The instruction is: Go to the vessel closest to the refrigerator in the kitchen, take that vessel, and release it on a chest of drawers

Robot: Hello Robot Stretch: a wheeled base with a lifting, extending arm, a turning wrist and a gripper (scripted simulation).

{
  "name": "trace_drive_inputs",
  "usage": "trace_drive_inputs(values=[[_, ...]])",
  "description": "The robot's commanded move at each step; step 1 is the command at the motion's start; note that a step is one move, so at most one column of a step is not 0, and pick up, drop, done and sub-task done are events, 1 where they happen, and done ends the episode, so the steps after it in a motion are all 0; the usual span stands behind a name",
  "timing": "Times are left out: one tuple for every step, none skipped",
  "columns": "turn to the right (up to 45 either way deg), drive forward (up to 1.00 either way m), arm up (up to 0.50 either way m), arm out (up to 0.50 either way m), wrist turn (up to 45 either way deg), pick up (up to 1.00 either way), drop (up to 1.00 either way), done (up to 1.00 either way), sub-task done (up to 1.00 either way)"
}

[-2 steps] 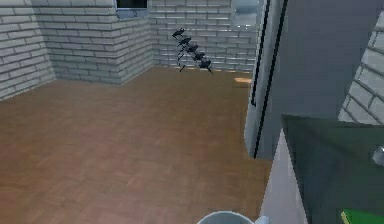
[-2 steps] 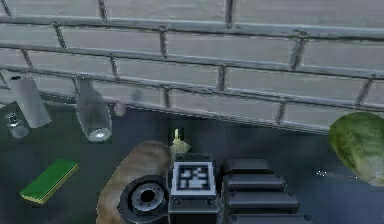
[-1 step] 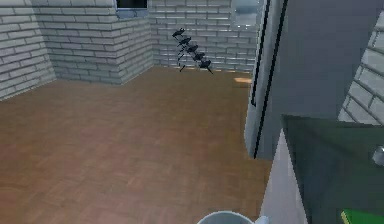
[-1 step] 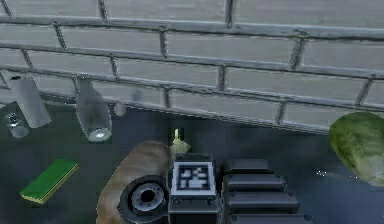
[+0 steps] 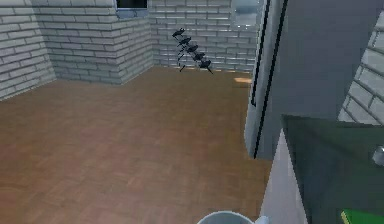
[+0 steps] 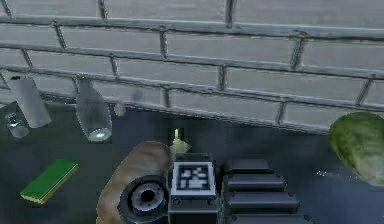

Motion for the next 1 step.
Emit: trace_drive_inputs(values=[[45.0, 0.00, 0.00, 0.00, 0.0, 0.00, 0.00, 0.00, 0.00]])
